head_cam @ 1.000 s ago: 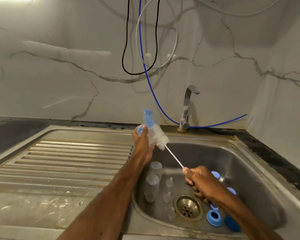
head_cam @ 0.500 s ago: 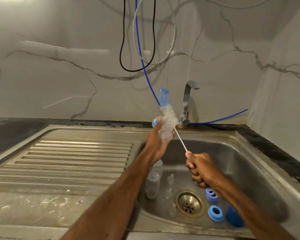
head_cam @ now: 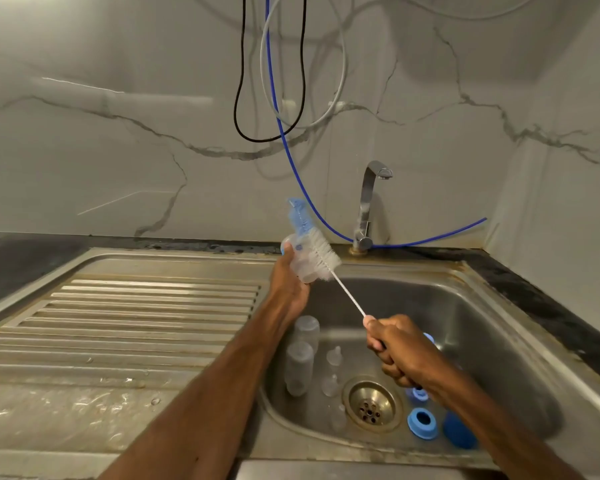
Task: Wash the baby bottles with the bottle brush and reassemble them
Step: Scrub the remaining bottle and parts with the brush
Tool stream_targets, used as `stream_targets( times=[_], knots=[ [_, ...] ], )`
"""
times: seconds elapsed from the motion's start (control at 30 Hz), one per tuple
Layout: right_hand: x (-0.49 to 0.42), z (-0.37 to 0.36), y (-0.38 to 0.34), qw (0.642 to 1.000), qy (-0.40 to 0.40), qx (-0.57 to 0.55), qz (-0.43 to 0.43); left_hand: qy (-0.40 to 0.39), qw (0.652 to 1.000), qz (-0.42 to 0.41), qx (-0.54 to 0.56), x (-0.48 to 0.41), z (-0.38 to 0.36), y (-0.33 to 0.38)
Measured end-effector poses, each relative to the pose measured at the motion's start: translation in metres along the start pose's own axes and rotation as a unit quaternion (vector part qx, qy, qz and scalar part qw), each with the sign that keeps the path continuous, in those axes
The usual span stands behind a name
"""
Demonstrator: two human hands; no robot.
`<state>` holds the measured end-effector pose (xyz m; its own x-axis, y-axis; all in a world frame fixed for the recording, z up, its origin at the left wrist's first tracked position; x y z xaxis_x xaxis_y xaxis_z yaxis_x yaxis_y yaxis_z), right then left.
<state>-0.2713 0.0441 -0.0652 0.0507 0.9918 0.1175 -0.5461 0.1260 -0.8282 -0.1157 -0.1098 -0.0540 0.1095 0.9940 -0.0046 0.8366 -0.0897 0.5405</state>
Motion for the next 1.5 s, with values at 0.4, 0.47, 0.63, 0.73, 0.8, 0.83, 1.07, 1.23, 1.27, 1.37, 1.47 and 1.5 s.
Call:
stream_targets(
  times=[0.4,0.47,0.63,0.73,0.8,0.83,1.07,1.23,1.27,1.37,1.47,1.5],
  knots=[
    [-0.008,0.010,-0.008,0.999,0.048,-0.023,0.001,-0.014,0.999,0.046,-0.017,0.010,-0.015,-0.023],
    [-0.007,0.010,-0.008,0.998,0.050,-0.038,0.003,-0.031,0.999,0.032,-0.027,0.009,-0.024,-0.022],
    [0.007,0.000,0.007,1.000,-0.014,0.005,-0.010,-0.040,0.999,-0.003,-0.016,0.001,-0.008,-0.004],
    [-0.004,0.006,-0.006,1.000,0.009,-0.024,0.011,-0.052,0.998,0.020,-0.030,0.006,-0.017,-0.012],
    [-0.006,0.006,-0.006,0.999,0.009,-0.034,0.009,-0.047,0.998,0.024,-0.032,0.007,-0.020,-0.014],
    [-0.004,0.003,-0.002,0.999,-0.002,-0.032,0.004,-0.042,0.999,0.018,-0.021,0.005,-0.019,-0.011],
    [-0.008,0.009,0.003,1.000,-0.001,-0.015,0.000,-0.039,0.999,0.004,-0.013,0.002,-0.012,-0.005],
    [-0.003,0.004,0.012,1.000,-0.023,-0.009,-0.006,-0.007,1.000,0.000,0.001,0.002,-0.007,-0.004],
    [-0.001,0.003,0.013,1.000,-0.022,0.011,-0.003,0.006,1.000,0.001,0.011,0.000,0.000,-0.001],
    [-0.007,0.010,0.011,1.000,0.010,0.028,0.003,0.003,1.000,0.025,0.006,0.002,0.003,-0.005],
    [-0.016,0.013,0.010,1.000,0.022,-0.013,-0.014,-0.024,0.998,0.051,-0.019,0.007,-0.014,-0.014],
    [-0.015,0.011,0.011,1.000,0.017,-0.020,-0.014,-0.028,0.998,0.053,-0.024,0.009,-0.018,-0.014]
  ],
)
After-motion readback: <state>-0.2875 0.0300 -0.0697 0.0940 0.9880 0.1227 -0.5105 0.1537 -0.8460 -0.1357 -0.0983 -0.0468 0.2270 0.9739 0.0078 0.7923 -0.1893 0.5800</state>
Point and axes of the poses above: each hand's wrist, its own x-axis away from the middle knuckle, its own z-axis out of the back of the hand, y = z × x, the point moved 9 cm from there along -x, towards the middle knuckle, and after that the axes turned 12 degrees about x, right-handed, at the moved point
